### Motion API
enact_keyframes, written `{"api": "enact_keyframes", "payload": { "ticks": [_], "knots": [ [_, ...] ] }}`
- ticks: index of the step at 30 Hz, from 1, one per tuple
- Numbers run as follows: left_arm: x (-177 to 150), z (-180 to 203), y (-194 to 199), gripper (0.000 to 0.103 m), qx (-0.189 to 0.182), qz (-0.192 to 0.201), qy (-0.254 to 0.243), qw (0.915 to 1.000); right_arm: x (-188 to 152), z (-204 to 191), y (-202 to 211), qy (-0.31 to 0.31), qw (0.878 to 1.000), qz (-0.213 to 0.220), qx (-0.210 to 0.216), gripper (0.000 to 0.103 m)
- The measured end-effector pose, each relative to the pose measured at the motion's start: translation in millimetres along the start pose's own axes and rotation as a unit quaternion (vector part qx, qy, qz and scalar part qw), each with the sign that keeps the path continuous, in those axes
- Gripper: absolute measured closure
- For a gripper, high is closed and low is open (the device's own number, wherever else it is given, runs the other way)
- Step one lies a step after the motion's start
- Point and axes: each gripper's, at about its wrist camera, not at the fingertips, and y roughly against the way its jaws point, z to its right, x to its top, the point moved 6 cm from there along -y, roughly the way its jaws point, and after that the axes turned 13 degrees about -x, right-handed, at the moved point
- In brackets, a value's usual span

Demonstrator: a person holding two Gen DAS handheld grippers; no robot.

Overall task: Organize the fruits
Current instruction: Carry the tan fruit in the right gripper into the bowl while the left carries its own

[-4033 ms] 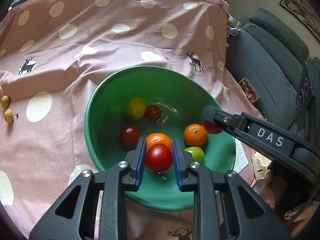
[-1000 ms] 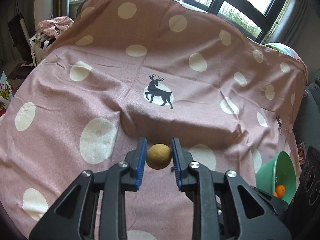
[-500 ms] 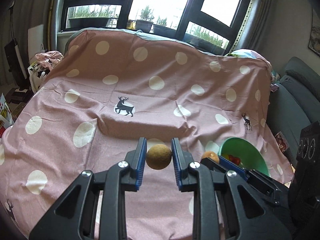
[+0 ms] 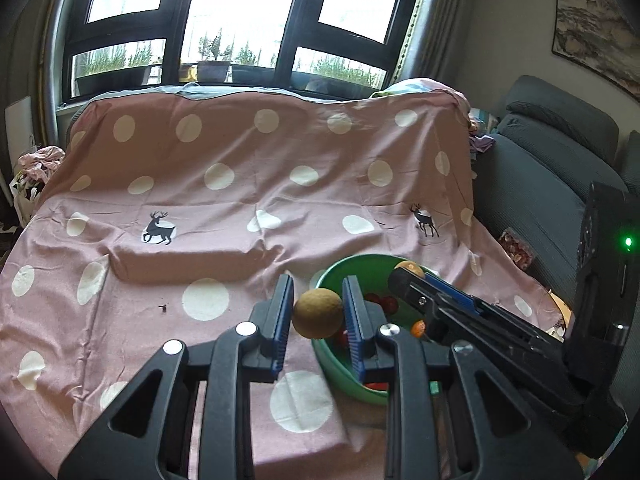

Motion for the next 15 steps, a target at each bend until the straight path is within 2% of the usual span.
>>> {"api": "enact_keyframes", "payload": {
  "ticks": [6,15],
  "knots": [
    [-7.5,23.8,-23.1,0.078,-0.018,-0.022,-0.011,0.9995,5.3,39.2,2.7,-0.025,0.999,0.006,-0.030,0.074],
    [-27.8,37.0,-64.6,0.078,-0.026,-0.069,-0.009,0.9972,-1.6,75.5,-19.1,-0.057,0.997,-0.031,-0.045,0.074]
  ]
}}
